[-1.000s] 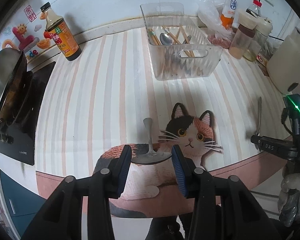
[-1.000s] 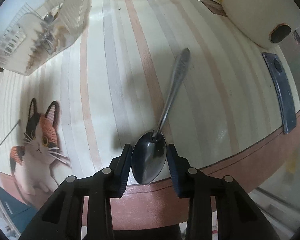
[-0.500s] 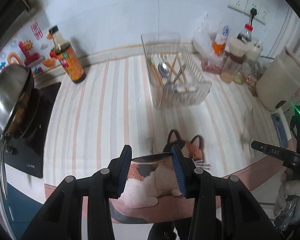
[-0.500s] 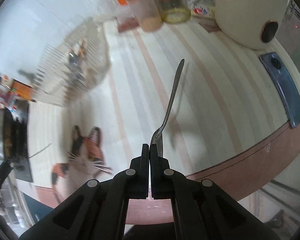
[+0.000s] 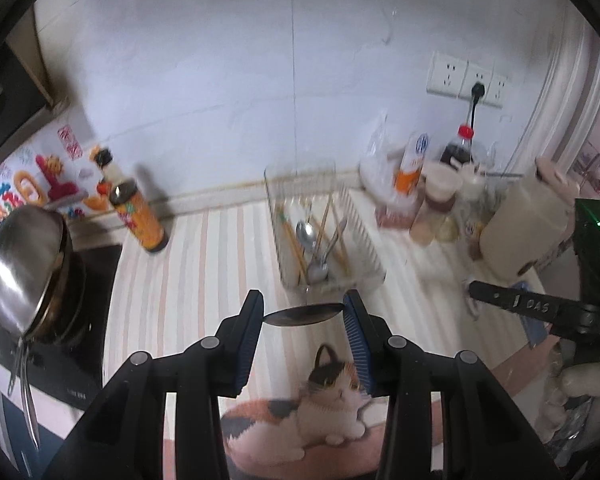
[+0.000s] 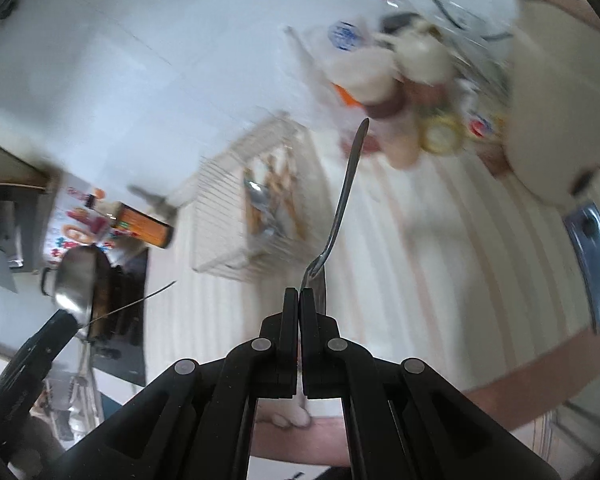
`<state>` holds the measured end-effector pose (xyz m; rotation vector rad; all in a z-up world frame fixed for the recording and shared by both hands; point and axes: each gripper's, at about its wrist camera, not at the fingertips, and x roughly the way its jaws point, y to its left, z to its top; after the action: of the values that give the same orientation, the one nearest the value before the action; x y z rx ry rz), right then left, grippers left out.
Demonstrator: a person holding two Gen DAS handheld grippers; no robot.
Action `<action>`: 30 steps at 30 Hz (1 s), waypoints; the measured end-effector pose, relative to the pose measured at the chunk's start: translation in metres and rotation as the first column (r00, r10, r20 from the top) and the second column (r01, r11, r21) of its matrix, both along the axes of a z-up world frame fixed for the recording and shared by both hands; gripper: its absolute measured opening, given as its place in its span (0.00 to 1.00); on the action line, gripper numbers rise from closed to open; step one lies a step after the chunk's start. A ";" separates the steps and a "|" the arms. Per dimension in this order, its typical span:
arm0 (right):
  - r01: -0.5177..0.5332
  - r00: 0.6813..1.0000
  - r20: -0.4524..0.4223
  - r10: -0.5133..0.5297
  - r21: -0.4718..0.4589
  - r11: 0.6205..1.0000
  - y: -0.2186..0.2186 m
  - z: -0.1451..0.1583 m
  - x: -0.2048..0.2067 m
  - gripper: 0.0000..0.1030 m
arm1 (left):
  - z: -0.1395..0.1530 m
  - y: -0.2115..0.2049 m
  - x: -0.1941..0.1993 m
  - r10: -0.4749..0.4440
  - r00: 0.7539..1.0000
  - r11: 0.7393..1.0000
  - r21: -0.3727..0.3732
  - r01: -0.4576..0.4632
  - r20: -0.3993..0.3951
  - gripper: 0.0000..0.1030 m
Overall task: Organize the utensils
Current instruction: 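Carry both spoons over the clear basket and open both tools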
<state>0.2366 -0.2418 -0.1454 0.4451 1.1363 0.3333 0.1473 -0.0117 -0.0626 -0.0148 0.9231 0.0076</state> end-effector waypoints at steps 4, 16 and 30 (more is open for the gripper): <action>-0.035 0.999 0.007 0.034 0.047 0.998 0.018 0.002 0.033 0.00 | 0.009 0.003 0.035 -0.011 1.000 1.000 -0.021 0.011 0.010 0.36; -0.198 0.973 -0.104 0.208 0.096 0.975 0.079 -0.053 0.133 0.02 | -0.023 0.019 0.147 -0.005 0.996 0.984 -0.177 -0.011 -0.089 0.37; -0.104 0.993 0.021 0.120 -0.374 0.922 0.066 -0.052 0.093 0.91 | -0.082 0.041 0.107 0.215 0.973 0.976 0.039 -0.212 -0.084 0.96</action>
<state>0.3298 -0.1760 -0.1977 0.0369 1.1531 0.2177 0.2539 0.0296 -0.1448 -0.0865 1.0059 0.2236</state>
